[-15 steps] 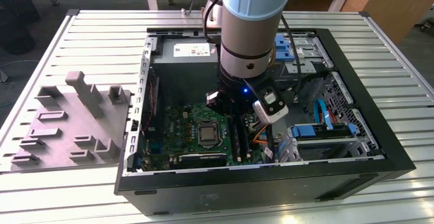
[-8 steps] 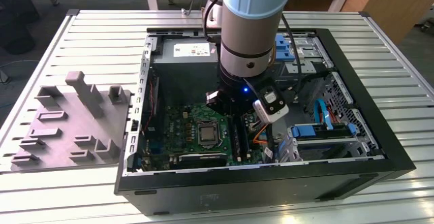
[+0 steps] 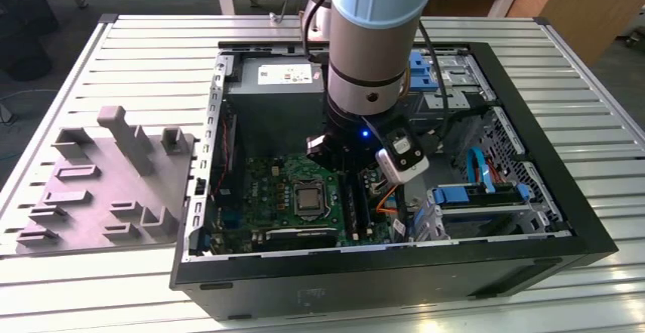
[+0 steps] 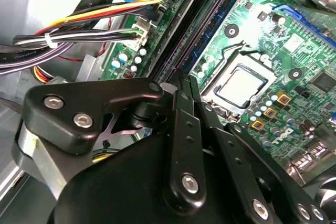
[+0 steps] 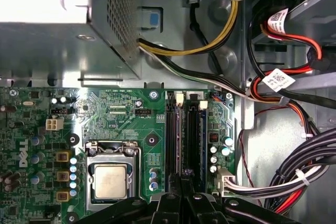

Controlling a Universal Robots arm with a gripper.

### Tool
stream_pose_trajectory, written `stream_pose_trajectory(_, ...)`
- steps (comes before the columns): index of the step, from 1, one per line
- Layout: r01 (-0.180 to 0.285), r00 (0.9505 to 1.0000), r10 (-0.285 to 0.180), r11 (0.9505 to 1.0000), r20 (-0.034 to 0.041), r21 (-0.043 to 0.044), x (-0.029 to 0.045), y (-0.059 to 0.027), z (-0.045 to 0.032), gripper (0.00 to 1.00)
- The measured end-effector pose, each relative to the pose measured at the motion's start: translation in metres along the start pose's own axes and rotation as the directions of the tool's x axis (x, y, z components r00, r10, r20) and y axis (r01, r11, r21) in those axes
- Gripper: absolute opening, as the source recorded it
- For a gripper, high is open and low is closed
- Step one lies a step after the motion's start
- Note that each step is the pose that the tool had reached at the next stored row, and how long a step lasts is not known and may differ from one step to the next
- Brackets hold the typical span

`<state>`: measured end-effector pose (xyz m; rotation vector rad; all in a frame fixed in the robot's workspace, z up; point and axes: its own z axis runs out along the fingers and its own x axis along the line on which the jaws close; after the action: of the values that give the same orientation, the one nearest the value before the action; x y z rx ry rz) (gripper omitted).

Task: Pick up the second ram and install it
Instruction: 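Insert the second ram into the second slot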

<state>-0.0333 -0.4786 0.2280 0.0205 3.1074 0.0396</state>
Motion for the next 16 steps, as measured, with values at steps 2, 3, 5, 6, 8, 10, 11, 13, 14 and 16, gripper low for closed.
stream_pose_trajectory(2,-0.004,1.0,0.004,1.0,0.0001,0.0003,0.0,0.0,0.0,0.11)
stream_pose_trajectory(3,-0.007,1.0,0.007,1.0,0.0002,0.0003,0.0,0.0,0.0,0.11)
stream_pose_trajectory(5,-0.016,0.9999,0.016,0.9999,0.0004,0.0006,-0.0002,0.0,0.0001,0.11)
stream_pose_trajectory(6,-0.016,0.9999,0.016,0.9999,0.0004,0.0006,-0.0002,0.0,0.0001,0.11)
stream_pose_trajectory(8,-0.017,0.9999,0.017,0.9999,0.0004,0.0006,-0.0002,0.0,0.0001,0.11)
stream_pose_trajectory(10,-0.017,0.9999,0.017,0.9999,0.0005,0.0006,-0.0002,0.0,0.0001,0.11)
stream_pose_trajectory(11,-0.017,0.9999,0.017,0.9999,0.0004,0.0006,-0.0001,0.0,0.0003,0.11)
stream_pose_trajectory(13,-0.017,0.9999,0.017,0.9999,0.0006,0.0002,-0.0001,0.0,0.0016,0.11)
stream_pose_trajectory(14,-0.017,0.9999,0.017,0.9999,0.0004,0.0005,-0.0001,0.0,0.002,0.11)
stream_pose_trajectory(16,-0.017,0.9999,0.017,0.9999,0.0003,0.0009,-0.0001,-0.0001,0.0023,0.11)
